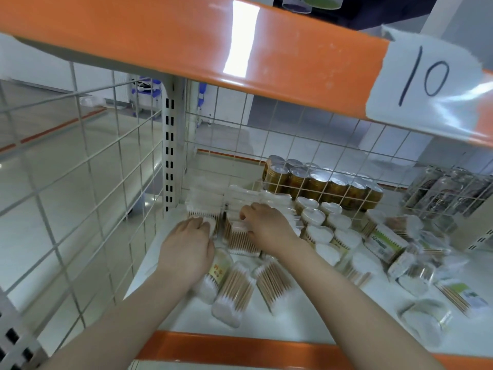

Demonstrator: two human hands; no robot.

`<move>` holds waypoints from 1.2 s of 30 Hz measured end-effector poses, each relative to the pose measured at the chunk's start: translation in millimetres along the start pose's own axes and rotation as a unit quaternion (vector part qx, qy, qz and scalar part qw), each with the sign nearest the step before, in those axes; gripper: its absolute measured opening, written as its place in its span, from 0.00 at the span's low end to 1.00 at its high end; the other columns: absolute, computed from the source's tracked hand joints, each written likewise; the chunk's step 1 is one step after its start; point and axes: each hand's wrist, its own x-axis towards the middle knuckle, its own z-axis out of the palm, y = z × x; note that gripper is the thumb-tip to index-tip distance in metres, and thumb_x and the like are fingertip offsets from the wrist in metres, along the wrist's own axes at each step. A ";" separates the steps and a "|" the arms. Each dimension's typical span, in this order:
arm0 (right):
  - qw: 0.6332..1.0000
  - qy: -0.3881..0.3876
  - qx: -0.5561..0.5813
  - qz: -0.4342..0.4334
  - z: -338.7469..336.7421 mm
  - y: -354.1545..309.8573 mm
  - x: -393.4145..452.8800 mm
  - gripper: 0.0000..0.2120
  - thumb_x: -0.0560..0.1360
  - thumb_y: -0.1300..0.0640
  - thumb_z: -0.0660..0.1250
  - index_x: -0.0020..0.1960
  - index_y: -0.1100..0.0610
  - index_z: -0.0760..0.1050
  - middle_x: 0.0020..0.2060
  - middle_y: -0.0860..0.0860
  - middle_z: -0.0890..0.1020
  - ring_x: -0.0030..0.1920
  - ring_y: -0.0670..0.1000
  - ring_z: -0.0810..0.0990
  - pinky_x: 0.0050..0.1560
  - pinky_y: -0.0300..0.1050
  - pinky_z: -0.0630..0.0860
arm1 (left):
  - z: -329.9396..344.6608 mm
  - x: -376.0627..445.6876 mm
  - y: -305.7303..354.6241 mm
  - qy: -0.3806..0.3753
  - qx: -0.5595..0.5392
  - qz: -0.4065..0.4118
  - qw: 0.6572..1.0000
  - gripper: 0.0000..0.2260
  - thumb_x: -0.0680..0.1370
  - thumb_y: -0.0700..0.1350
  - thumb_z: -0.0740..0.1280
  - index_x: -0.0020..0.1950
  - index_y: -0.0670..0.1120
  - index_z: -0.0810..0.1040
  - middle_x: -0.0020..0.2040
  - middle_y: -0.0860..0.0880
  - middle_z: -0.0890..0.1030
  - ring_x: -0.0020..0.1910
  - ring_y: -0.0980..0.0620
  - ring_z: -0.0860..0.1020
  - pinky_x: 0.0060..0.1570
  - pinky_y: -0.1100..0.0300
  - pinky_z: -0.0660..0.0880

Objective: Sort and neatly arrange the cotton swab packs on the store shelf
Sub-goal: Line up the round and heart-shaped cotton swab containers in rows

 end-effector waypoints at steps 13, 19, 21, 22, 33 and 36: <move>0.999 0.034 0.001 -0.006 17.8 4.6 -6.5 0.15 0.74 0.68 0.60 0.59 0.60 0.71 0.54 0.55 0.74 0.54 0.55 0.71 0.46 0.43 0.66 | 3.9 0.5 -0.1 0.044 0.050 0.049 0.997 0.16 0.52 0.41 0.79 0.36 0.40 0.81 0.36 0.43 0.82 0.36 0.44 0.82 0.39 0.53 0.79; 0.999 0.038 0.012 0.011 19.2 5.8 -3.8 0.15 0.75 0.67 0.59 0.60 0.59 0.71 0.55 0.55 0.74 0.56 0.54 0.70 0.49 0.43 0.67 | 6.6 -1.6 -0.4 0.062 0.043 0.049 0.996 0.18 0.52 0.40 0.79 0.39 0.38 0.82 0.38 0.41 0.83 0.38 0.43 0.82 0.40 0.51 0.79; 0.999 0.040 0.022 0.018 19.5 6.0 -3.2 0.15 0.75 0.67 0.60 0.60 0.59 0.71 0.56 0.54 0.73 0.56 0.54 0.70 0.49 0.43 0.67 | 8.1 -2.0 -0.5 0.069 0.037 0.047 0.996 0.19 0.52 0.40 0.79 0.40 0.38 0.82 0.39 0.41 0.83 0.39 0.43 0.83 0.41 0.51 0.79; 0.999 0.040 0.025 0.021 19.4 5.9 -2.9 0.15 0.74 0.67 0.60 0.60 0.59 0.71 0.56 0.54 0.73 0.56 0.54 0.70 0.49 0.43 0.67 | 9.1 -1.9 -0.5 0.074 0.035 0.047 0.996 0.19 0.52 0.40 0.79 0.40 0.38 0.82 0.40 0.41 0.83 0.39 0.43 0.83 0.41 0.50 0.79; 0.991 0.068 0.093 0.063 -8.0 13.1 -20.8 0.17 0.77 0.60 0.61 0.65 0.54 0.69 0.62 0.51 0.72 0.60 0.51 0.70 0.55 0.43 0.70 | -1.5 -8.3 13.2 0.097 -0.027 0.067 0.993 0.19 0.65 0.47 0.55 0.45 0.45 0.82 0.42 0.48 0.82 0.41 0.47 0.81 0.43 0.52 0.78; 0.987 0.080 0.111 0.084 -11.0 15.2 -32.8 0.16 0.77 0.59 0.61 0.64 0.54 0.71 0.59 0.52 0.74 0.57 0.51 0.72 0.54 0.44 0.72 | -3.3 -13.5 20.8 0.082 -0.038 0.077 0.993 0.17 0.66 0.47 0.54 0.42 0.47 0.82 0.40 0.50 0.81 0.38 0.49 0.80 0.39 0.54 0.77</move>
